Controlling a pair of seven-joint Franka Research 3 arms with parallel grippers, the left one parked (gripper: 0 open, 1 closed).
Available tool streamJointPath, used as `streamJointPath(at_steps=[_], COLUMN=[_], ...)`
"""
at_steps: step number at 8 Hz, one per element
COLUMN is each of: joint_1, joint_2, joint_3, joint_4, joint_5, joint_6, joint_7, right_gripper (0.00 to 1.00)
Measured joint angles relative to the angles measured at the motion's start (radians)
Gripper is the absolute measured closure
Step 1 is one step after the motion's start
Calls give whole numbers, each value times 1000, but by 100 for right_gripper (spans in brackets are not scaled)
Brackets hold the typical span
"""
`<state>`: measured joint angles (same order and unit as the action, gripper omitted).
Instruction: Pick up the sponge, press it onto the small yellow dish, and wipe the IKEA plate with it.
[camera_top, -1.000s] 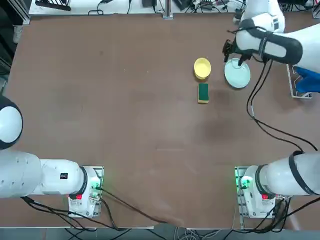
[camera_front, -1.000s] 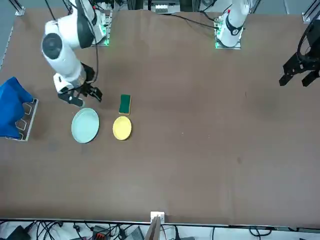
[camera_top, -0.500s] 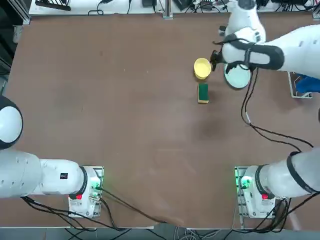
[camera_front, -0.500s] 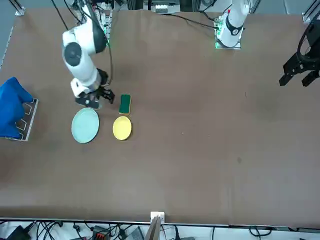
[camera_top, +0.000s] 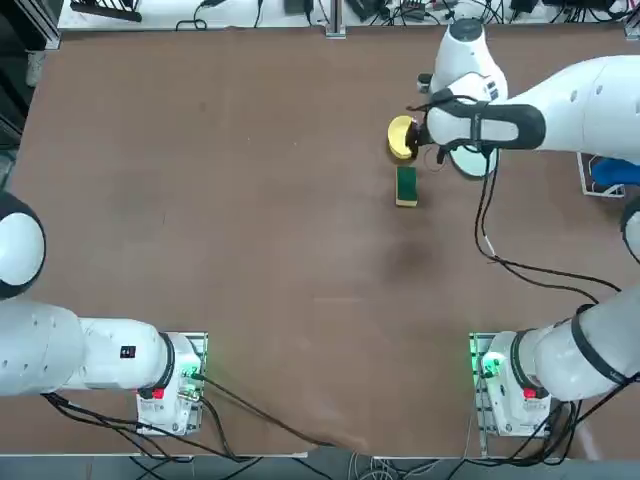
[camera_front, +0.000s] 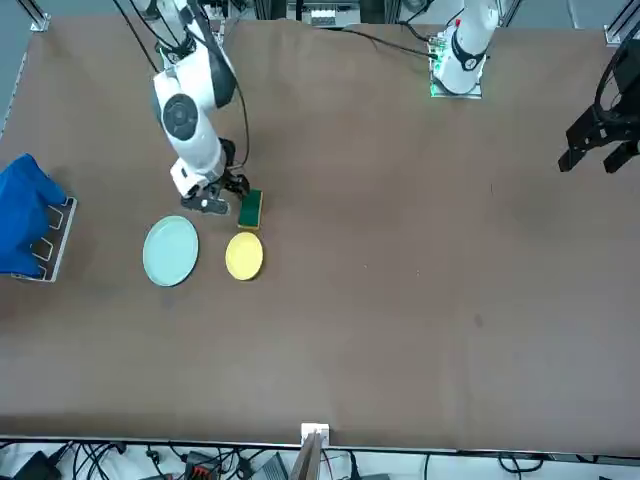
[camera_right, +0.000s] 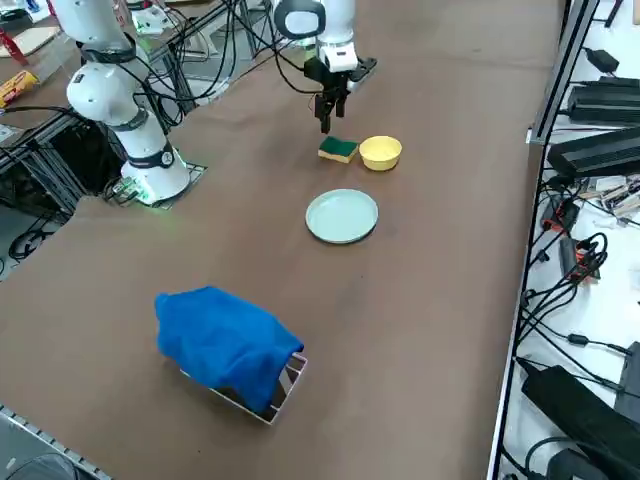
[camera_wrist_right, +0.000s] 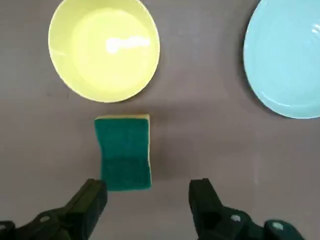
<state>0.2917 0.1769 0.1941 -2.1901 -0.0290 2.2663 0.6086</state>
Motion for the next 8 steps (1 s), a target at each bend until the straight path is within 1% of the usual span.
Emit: streamJointPath(at_steps=[3,8], joint_1=[1,34], joint_2=[51,125], joint_3=[-1,-1], joint_4=[0,1], joint_5=[0,0], joint_6=[50,136], joint_7=[15,97], right_gripper=[0,0])
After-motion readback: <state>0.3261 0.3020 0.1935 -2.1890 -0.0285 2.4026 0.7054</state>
